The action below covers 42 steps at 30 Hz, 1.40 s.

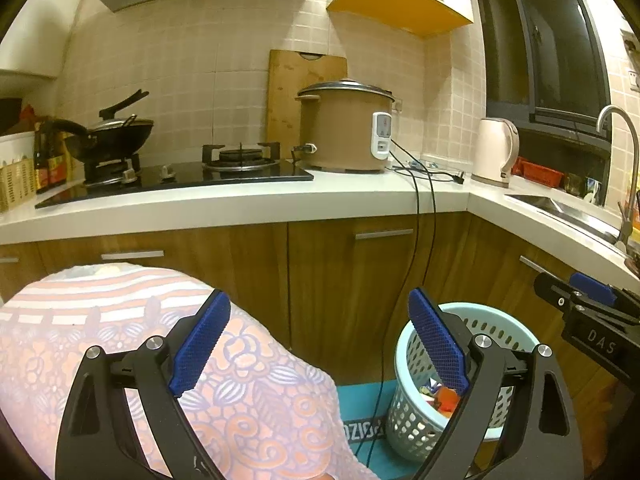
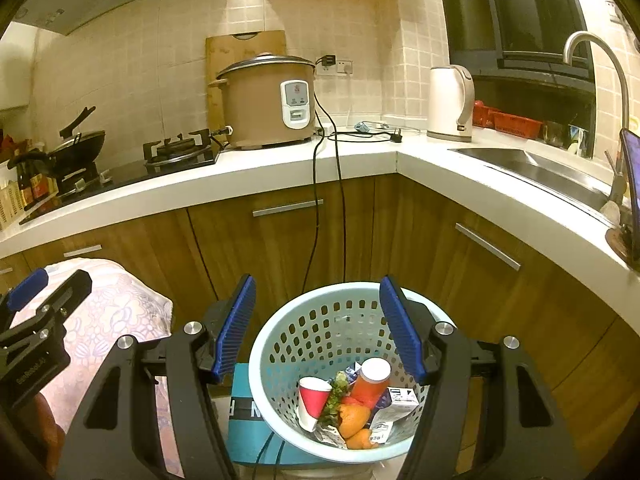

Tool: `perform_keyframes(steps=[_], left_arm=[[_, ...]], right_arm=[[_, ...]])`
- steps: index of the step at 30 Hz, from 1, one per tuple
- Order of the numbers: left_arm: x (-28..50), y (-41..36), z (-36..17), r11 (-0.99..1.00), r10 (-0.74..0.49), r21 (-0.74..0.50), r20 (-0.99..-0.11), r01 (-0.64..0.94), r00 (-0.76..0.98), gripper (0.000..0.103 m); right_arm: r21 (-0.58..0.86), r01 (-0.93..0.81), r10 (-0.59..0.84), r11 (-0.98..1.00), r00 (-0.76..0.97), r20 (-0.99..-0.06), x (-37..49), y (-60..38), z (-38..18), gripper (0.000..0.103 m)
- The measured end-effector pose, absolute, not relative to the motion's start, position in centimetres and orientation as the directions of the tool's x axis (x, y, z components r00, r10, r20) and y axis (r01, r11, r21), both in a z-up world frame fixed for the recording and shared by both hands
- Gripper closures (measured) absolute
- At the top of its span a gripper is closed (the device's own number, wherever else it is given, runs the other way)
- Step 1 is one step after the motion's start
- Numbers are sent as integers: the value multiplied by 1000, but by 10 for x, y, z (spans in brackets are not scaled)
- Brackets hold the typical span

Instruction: Collect trash

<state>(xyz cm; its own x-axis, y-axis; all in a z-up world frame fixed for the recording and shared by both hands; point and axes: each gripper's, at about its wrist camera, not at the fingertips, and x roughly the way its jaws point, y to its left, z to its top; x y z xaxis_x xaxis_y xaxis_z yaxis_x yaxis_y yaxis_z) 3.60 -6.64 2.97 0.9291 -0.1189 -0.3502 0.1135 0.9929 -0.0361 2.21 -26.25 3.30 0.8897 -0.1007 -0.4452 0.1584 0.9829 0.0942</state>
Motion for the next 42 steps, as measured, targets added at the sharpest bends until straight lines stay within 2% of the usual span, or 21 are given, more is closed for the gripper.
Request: perform_keyframes(steps=[42], left_arm=[[39, -63, 26, 990, -144, -64, -374, 129, 916, 11]], right_arm=[[76, 158, -107, 985, 886, -452, 19, -253, 33, 42]])
